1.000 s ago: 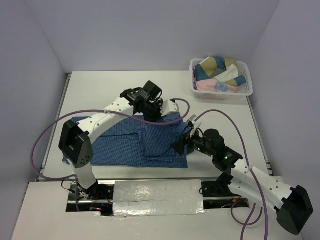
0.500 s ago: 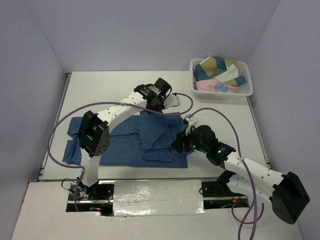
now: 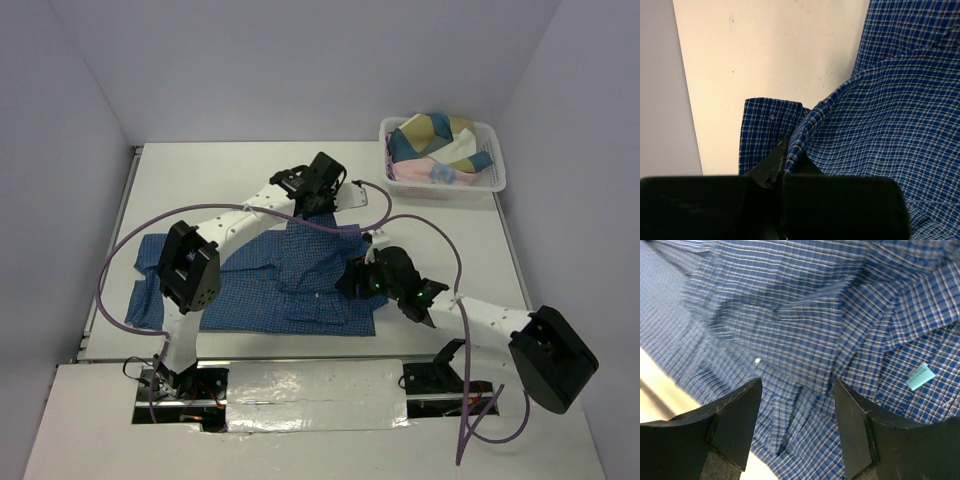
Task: Fold and stack the long sleeve shirts
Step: Fold the shirt
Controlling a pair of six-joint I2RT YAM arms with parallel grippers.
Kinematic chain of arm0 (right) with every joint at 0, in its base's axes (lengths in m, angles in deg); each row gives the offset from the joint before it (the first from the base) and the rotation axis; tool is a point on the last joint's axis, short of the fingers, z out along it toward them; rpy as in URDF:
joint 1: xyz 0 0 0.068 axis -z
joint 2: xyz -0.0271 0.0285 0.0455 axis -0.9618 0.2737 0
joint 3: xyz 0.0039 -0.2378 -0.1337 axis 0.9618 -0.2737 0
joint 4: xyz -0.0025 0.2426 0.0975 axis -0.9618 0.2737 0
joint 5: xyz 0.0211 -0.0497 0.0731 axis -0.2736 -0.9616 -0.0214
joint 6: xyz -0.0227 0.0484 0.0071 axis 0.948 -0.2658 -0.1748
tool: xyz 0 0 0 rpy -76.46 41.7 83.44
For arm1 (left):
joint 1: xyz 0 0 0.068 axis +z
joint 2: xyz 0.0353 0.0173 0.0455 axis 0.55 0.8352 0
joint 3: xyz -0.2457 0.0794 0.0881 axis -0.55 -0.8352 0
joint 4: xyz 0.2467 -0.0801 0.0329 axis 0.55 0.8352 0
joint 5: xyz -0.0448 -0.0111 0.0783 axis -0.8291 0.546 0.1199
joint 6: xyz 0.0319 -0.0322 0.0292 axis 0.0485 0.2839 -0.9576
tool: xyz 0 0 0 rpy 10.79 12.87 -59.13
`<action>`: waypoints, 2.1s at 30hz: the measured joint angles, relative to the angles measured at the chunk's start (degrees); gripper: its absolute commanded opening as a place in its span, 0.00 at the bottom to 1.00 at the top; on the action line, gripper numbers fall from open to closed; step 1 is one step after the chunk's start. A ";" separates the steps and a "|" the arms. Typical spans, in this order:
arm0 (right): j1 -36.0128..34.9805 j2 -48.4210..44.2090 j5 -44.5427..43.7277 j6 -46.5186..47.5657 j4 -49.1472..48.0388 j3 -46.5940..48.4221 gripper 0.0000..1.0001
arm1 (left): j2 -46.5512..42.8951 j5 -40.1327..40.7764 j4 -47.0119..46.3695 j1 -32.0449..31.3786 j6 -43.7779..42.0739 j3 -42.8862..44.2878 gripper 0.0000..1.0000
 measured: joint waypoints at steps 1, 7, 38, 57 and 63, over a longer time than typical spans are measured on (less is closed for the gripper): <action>0.20 1.18 -0.50 -0.63 -0.46 0.00 0.67 | 0.00 -0.44 -0.04 -0.02 -0.13 -0.02 0.00; 0.57 8.39 -1.86 -2.47 -3.39 0.39 0.65 | -0.02 -1.64 -1.20 -0.22 -0.85 -1.01 0.00; 1.16 -18.69 -10.16 -8.87 6.82 -3.87 0.68 | -5.33 -11.74 10.01 -4.72 18.58 -11.85 0.11; 1.14 -14.40 -8.96 -7.98 7.96 -4.35 0.72 | -6.95 -21.57 14.64 -9.62 20.13 -16.50 0.99; 1.14 -15.08 -7.56 -7.52 6.60 -4.33 0.68 | -10.27 -22.82 17.79 -9.01 19.91 -16.11 0.99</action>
